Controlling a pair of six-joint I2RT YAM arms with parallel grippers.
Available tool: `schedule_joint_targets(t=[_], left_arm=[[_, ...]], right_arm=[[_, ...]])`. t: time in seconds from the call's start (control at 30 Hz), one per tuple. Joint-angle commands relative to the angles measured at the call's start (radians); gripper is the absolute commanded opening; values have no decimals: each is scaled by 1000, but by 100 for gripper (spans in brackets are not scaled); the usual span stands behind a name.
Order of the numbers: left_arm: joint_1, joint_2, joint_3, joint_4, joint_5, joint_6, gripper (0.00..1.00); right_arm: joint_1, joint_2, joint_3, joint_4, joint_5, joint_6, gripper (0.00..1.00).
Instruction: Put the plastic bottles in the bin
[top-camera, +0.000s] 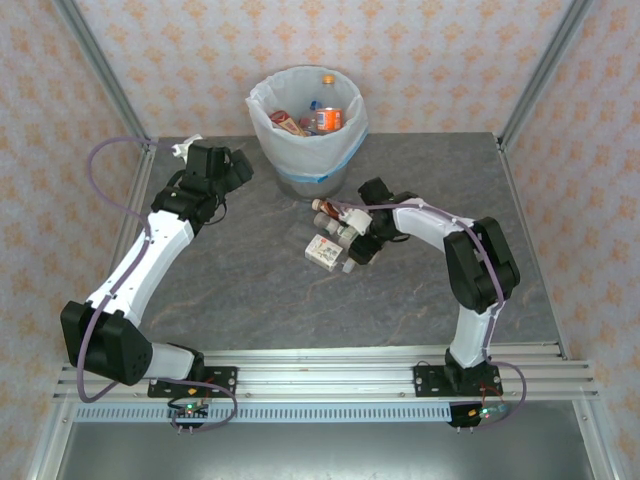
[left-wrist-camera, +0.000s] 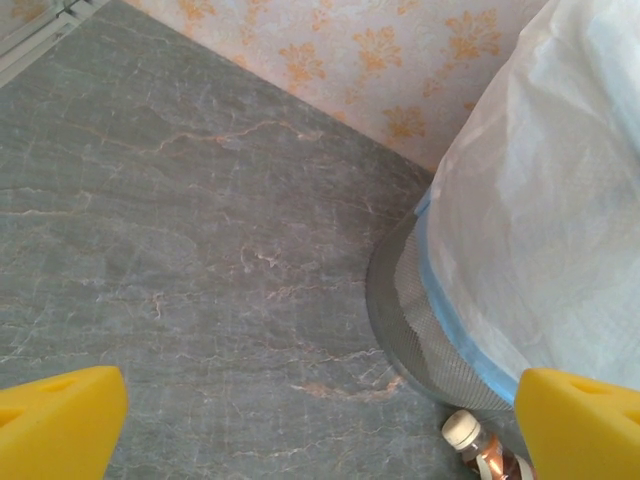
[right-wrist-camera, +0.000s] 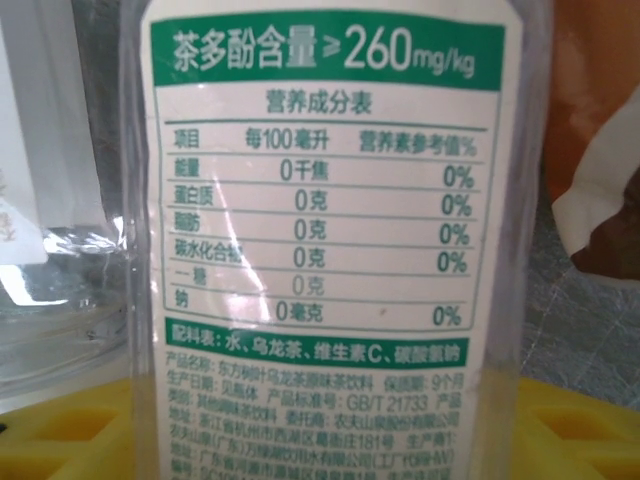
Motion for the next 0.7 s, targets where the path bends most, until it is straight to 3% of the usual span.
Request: schedule_joint_targets(t=[0.0,0.67], left_arm=[[10,-18,-19,-20,-33,-22,100],[16,-23,-39,-21,-36,-33,100]], right_arm=[[2,-57,-31,-6,16,-13,63],[5,-132,-69,-23,9,0,43]])
